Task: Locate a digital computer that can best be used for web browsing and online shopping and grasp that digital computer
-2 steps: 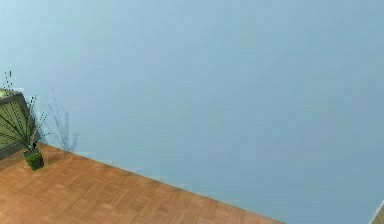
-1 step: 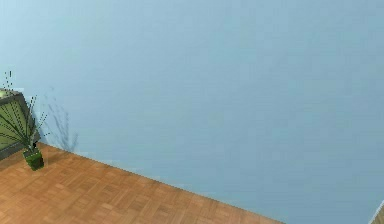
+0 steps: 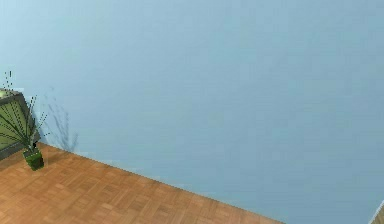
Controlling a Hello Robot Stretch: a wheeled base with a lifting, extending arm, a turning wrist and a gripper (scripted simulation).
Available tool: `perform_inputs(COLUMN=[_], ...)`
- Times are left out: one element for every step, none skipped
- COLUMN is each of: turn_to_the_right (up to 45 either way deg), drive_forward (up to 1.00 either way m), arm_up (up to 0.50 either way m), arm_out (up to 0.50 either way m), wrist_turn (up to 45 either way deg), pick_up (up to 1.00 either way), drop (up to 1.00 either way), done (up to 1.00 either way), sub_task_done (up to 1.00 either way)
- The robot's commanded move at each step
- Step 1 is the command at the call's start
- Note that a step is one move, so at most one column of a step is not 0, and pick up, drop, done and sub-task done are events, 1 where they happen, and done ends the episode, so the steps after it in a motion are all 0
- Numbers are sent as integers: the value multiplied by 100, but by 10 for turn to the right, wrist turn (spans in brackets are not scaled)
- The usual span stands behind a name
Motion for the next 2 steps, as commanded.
perform_inputs(turn_to_the_right=[0, 0], drive_forward=[0, 0], arm_up=[10, 0], arm_out=[0, 0], wrist_turn=[0, 0], pick_up=[0, 0], drop=[0, 0], done=[0, 100], sub_task_done=[0, 0])
